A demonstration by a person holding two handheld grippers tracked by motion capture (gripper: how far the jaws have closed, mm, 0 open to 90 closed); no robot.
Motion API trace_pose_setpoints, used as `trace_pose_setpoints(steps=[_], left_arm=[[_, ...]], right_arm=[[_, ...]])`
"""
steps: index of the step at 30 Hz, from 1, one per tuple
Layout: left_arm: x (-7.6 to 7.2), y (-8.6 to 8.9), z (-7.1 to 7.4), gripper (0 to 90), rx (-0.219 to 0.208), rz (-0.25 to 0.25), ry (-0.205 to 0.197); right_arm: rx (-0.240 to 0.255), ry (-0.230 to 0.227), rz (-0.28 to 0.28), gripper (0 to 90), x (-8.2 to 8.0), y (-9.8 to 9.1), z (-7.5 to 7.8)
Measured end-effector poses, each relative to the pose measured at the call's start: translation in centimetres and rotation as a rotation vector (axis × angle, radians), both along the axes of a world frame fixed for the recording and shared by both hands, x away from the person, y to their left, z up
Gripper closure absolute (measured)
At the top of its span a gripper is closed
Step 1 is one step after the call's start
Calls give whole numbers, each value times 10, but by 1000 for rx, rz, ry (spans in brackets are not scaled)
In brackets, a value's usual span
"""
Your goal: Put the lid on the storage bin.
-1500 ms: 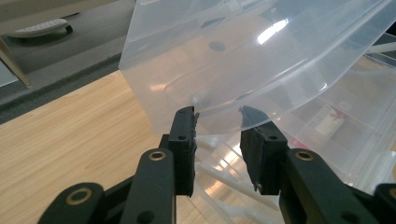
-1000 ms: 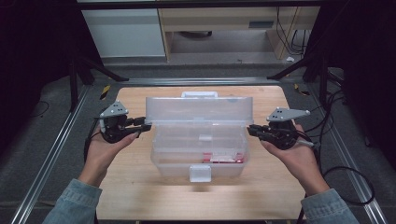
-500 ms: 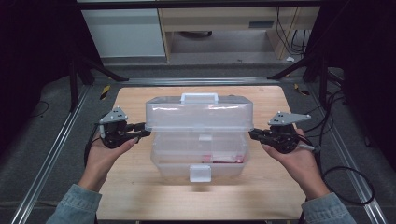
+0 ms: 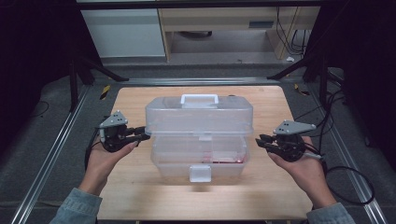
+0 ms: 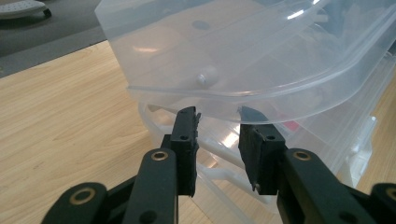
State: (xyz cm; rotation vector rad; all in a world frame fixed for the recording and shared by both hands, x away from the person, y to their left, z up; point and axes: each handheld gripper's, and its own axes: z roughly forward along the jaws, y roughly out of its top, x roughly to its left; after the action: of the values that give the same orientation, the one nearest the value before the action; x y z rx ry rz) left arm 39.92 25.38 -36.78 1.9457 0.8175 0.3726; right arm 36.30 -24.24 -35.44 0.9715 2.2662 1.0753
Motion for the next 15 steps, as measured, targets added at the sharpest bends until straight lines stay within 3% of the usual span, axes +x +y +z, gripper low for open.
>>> trace_pose_setpoints(steps=[5,15], left_arm=[[-3,1,-3,673,-4,8,16],[-9,1,-11,682,-6,10,10]], right_arm=[[-35,-7,-54,679,-2,-9,-10],[-45,13,-141,539,3,-21,-31]])
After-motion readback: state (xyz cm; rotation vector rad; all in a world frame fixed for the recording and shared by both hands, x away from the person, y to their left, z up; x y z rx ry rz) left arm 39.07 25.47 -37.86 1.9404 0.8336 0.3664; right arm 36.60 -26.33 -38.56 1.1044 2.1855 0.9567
